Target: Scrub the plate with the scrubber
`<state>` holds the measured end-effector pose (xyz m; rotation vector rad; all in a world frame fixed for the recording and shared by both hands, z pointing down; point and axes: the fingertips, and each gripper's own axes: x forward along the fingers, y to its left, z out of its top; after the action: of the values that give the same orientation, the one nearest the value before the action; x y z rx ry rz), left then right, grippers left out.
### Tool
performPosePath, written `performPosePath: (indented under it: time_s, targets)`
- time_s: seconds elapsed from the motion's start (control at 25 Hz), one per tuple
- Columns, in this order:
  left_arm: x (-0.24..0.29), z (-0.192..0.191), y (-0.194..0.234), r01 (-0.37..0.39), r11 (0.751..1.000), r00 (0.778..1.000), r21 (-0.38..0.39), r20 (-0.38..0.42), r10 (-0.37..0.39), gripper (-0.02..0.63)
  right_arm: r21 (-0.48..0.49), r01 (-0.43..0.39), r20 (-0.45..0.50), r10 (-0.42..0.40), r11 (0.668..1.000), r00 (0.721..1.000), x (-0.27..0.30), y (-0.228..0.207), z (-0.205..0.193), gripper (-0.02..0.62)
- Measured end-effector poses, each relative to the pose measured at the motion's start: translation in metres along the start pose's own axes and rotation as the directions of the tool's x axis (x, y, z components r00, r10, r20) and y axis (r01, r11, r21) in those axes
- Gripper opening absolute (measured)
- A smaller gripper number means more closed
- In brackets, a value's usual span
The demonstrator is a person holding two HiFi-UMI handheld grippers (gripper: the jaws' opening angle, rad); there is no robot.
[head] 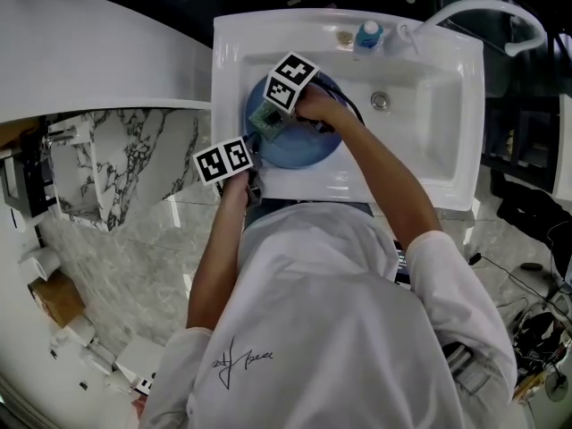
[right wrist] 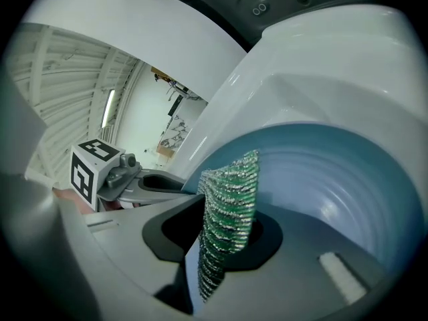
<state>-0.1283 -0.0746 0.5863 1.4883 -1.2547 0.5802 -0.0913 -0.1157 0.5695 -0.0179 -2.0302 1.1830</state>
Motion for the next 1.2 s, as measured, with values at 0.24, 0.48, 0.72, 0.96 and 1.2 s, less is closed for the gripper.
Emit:
performPosePath:
  time_s: [0.24, 0.48, 0.72, 0.96, 1.2]
  targets:
    - [0.002, 0.0, -0.002, 0.008, 1.0, 1.0, 0.011, 0.006, -0.008, 0.098, 0.052, 0.02, 0.064, -0.023, 0.998, 0.998, -0.006, -0.015, 0.01, 0.058]
    - [0.002, -0.001, -0.002, 0.006, 1.0, 1.0, 0.008, 0.0, -0.006, 0.098, 0.089, 0.032, 0.106, -0.041, 0.996, 0.994, -0.011, -0.023, 0.014, 0.061]
    - [0.002, -0.001, -0.002, 0.006, 1.0, 1.0, 0.021, 0.007, -0.006, 0.109, 0.134, 0.053, 0.158, -0.075, 0.99, 0.985, -0.019, -0.034, 0.019, 0.063]
    - [0.001, -0.001, -0.004, 0.012, 0.999, 1.0, 0.03, 0.014, -0.012, 0.114, 0.172, 0.094, 0.211, -0.129, 0.981, 0.969, -0.031, -0.045, 0.022, 0.063]
    - [0.001, 0.0, -0.004, 0.017, 0.999, 1.0, 0.031, 0.016, -0.018, 0.115, 0.198, 0.127, 0.253, -0.176, 0.972, 0.951, -0.04, -0.054, 0.024, 0.063]
